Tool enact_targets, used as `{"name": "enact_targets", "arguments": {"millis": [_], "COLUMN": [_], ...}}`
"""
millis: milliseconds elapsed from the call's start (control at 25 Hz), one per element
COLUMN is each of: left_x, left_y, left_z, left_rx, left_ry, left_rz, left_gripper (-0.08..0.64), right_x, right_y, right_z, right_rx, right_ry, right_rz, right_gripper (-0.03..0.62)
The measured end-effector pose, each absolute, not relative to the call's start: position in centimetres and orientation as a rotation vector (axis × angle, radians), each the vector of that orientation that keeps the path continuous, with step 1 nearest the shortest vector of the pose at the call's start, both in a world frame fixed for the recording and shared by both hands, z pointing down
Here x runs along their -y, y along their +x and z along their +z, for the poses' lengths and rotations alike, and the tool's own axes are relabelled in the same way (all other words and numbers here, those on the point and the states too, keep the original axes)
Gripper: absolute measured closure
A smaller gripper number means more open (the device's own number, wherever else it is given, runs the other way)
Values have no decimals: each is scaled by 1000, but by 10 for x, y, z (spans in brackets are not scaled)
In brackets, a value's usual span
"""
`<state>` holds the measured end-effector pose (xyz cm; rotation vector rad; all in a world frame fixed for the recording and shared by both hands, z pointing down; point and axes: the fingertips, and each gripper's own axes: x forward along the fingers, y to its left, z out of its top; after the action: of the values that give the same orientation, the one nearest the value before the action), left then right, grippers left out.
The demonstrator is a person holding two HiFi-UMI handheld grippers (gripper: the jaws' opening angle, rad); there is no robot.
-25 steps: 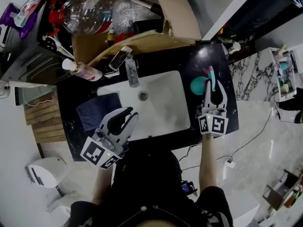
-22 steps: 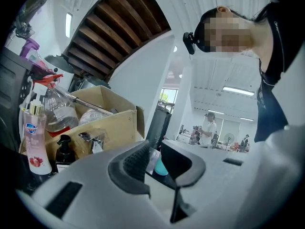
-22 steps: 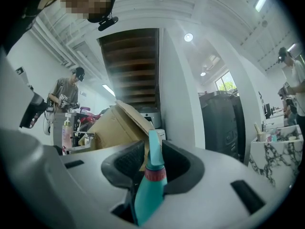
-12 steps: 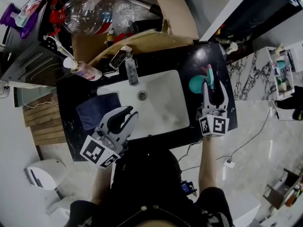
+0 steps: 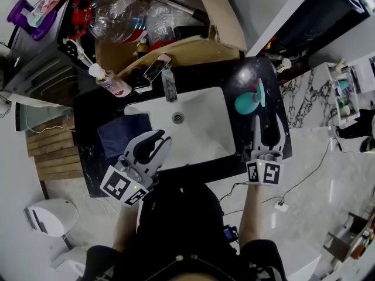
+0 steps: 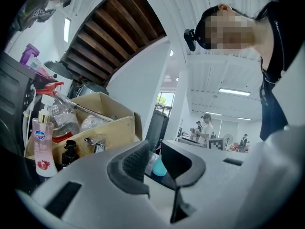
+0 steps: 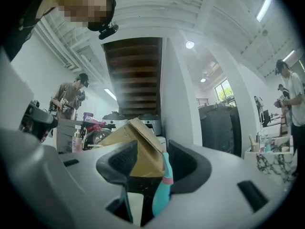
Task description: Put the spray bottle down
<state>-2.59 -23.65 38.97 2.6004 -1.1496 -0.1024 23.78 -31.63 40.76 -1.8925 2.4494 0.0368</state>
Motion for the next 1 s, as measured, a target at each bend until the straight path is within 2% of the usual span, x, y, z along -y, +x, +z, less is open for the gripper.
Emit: {"name": "enact_targets", "arguments": {"millis": [160,520,1000], "left_x": [220,169,131], "left_y": [-35,-62,-75], "left_z": [387,383,375], "left_rx": [1164,1161,1120], "left_ry": [2602,2625,2678], "left_rz": [-124,-174,-218], "left_gripper": [482,482,482], "right_x": [281,191,124], "right_y": [216,166,138], "right_z": [397,390,369], "right_rx": [-2452,-2475,-2464], "right_ry": [-1876,-1878,-1894], "right_rz": [-7,-96,-188], "right_gripper": [411,588,589]}}
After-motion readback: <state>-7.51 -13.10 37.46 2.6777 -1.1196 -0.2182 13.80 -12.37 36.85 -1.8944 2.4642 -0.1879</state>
